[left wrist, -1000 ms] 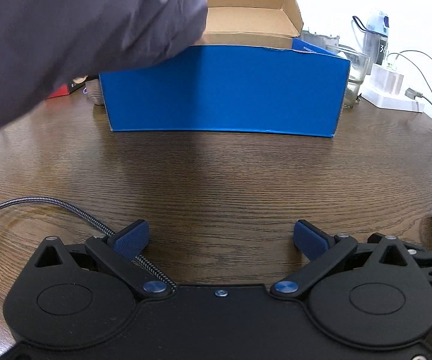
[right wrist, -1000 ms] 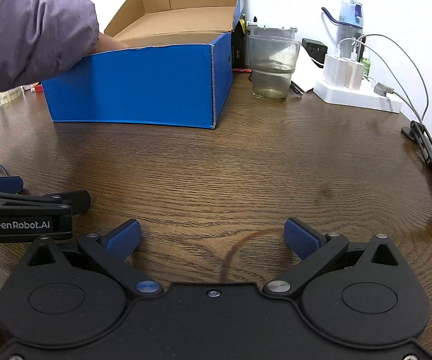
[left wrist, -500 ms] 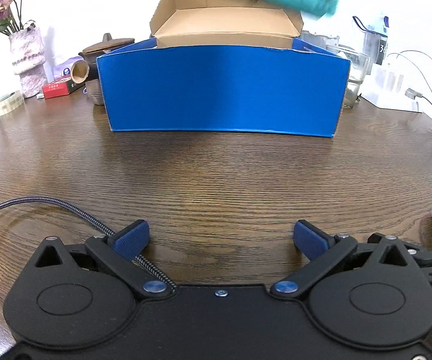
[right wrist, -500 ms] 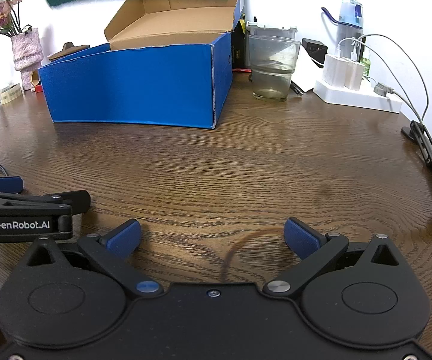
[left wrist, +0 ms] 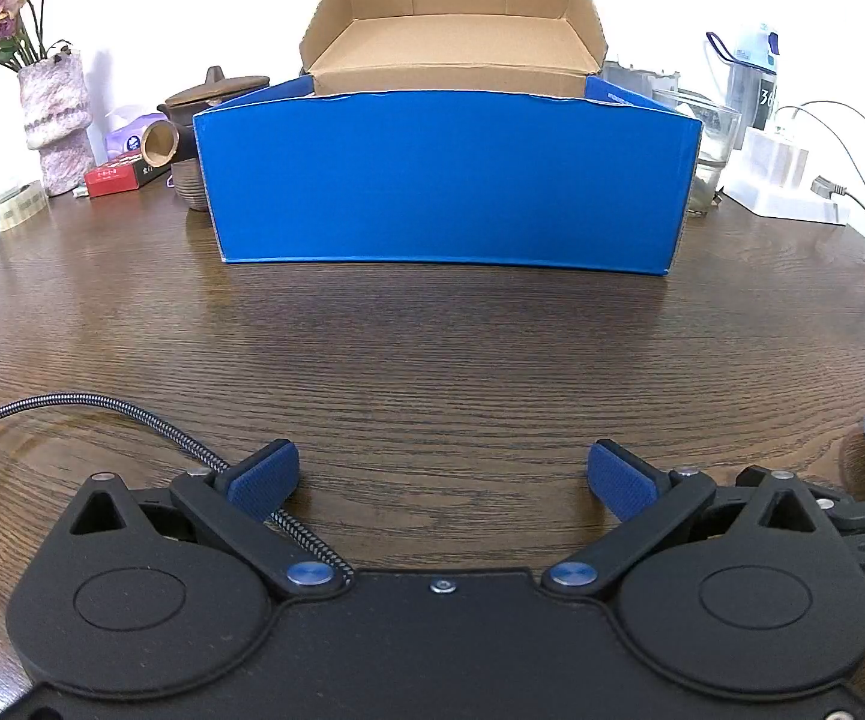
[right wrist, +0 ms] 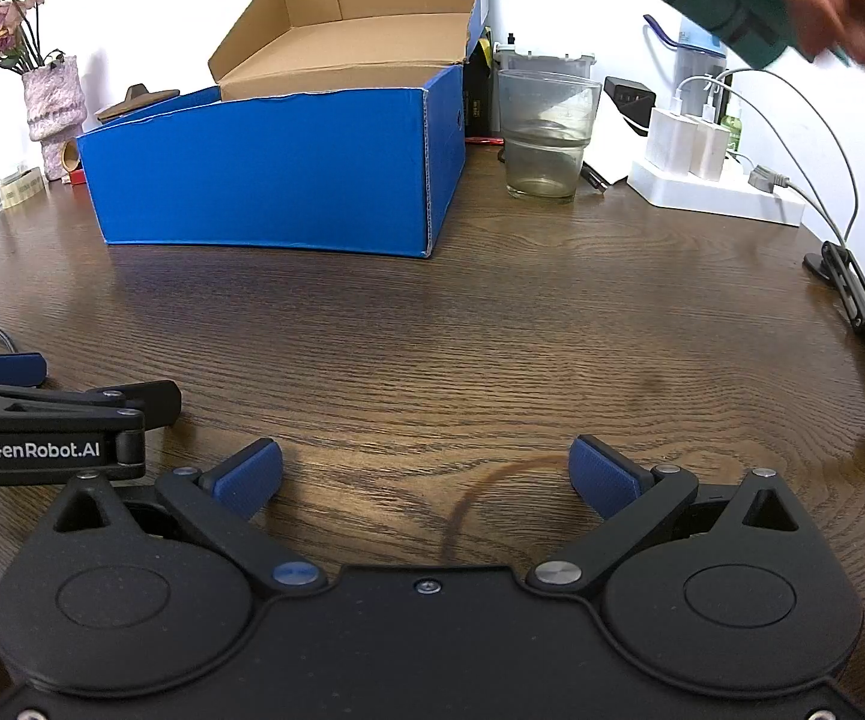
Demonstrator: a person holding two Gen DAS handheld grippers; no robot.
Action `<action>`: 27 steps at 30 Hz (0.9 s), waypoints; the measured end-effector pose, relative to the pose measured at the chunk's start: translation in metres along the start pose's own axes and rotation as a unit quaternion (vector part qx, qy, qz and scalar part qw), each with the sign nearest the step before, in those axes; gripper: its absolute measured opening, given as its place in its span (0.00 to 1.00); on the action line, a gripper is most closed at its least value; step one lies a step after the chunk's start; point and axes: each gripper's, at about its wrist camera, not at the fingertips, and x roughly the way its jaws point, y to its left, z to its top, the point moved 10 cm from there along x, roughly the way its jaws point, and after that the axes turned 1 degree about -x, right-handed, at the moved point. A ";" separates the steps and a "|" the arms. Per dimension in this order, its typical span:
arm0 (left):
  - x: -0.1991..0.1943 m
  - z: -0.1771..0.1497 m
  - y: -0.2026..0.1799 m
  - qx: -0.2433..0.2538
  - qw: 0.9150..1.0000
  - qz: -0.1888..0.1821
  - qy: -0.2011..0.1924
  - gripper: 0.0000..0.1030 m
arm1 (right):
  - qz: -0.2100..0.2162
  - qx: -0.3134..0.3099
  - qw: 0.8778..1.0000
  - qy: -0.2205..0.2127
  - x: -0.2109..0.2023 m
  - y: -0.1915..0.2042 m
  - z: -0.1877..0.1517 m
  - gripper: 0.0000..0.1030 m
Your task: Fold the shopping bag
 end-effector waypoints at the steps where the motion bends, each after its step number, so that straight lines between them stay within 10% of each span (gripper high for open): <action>1: 0.000 0.000 0.000 0.000 1.000 0.000 0.000 1.00 | 0.000 0.000 1.000 0.000 0.000 0.000 0.000 1.00; 27: -0.001 -0.001 0.002 0.000 1.000 0.000 0.000 1.00 | 0.000 0.000 1.000 0.000 0.000 -0.001 0.000 1.00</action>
